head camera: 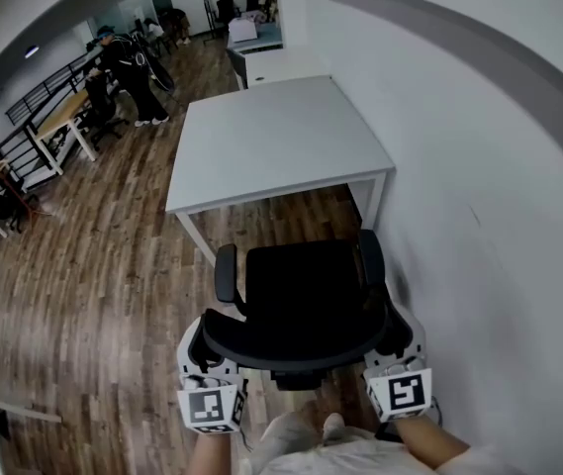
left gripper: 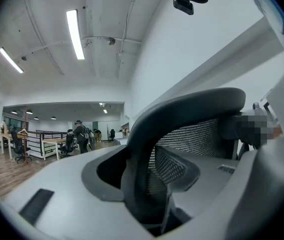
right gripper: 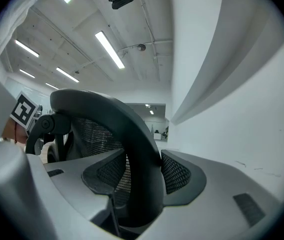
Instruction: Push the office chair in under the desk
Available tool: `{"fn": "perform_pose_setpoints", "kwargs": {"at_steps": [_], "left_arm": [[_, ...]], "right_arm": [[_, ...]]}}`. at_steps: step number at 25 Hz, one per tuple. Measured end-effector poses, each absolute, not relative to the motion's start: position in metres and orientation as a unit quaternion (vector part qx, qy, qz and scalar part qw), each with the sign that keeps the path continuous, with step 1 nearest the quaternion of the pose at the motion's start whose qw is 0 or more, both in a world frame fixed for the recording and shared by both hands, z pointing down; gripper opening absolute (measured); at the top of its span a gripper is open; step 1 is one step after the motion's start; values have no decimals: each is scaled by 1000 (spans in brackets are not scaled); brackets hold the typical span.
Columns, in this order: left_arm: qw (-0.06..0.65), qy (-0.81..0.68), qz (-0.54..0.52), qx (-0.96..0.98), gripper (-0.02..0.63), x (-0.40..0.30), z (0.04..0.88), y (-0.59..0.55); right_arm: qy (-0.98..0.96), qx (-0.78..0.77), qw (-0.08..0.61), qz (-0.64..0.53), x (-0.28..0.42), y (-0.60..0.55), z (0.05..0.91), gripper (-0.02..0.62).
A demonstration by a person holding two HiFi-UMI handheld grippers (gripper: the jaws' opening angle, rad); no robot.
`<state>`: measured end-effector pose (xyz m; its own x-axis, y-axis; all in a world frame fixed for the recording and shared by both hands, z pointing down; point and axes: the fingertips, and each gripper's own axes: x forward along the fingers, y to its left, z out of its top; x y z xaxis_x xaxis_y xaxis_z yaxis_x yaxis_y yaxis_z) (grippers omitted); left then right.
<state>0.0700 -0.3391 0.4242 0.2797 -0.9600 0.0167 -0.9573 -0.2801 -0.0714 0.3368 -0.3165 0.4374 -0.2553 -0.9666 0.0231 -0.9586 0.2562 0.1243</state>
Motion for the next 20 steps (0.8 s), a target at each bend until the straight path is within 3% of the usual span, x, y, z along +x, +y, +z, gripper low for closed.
{"fn": "perform_pose_setpoints", "kwargs": {"at_steps": [20], "left_arm": [[-15,576,8,-817,171,55,429,-432]], "right_arm": [[-778,624,50,-46,325,-427,448,216]]}}
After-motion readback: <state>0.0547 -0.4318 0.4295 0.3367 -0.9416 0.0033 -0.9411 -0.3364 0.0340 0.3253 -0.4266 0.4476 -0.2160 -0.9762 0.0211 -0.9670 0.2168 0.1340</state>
